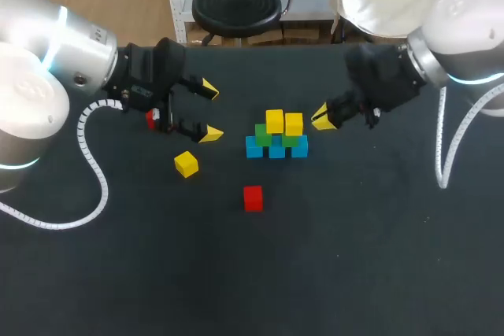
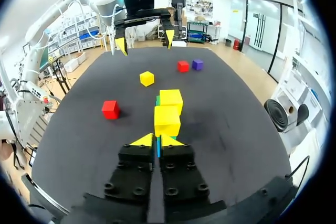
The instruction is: Place the blue cubes, place green cubes on the blue cubes, place the yellow cubes on the green cubes, then place the red cubes on the yellow cubes, and place purple cube on the red cubes.
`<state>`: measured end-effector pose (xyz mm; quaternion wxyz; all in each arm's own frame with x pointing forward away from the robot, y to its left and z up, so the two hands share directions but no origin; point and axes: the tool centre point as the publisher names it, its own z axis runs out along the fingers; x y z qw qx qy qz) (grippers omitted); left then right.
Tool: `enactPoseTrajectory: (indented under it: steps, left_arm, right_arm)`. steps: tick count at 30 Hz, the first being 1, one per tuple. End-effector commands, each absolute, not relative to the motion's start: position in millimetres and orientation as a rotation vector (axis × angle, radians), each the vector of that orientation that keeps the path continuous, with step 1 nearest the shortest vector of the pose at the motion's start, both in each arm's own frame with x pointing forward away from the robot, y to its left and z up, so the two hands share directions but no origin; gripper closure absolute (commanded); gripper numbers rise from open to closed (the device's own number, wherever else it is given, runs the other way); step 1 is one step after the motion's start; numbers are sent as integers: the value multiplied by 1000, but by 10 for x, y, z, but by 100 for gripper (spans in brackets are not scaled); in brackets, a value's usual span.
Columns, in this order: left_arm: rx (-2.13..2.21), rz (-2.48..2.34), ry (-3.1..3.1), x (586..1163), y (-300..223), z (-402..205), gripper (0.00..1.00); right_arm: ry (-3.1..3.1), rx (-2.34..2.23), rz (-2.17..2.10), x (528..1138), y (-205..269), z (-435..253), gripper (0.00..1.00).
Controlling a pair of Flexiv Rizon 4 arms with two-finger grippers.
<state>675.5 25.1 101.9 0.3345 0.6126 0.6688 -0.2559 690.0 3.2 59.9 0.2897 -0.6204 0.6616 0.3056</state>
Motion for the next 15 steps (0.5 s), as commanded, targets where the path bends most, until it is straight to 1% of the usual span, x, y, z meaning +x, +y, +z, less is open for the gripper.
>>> enactPoseTrajectory:
  steps: [1, 15]
  left_arm:
    - [1596, -669, 1737, 6745, 263, 1008, 0]
    - [1596, -669, 1737, 6745, 263, 1008, 0]
  right_arm:
    - [1758, -1663, 833, 6976, 71, 564, 100]
    - [1756, -1665, 843, 6988, 142, 538, 100]
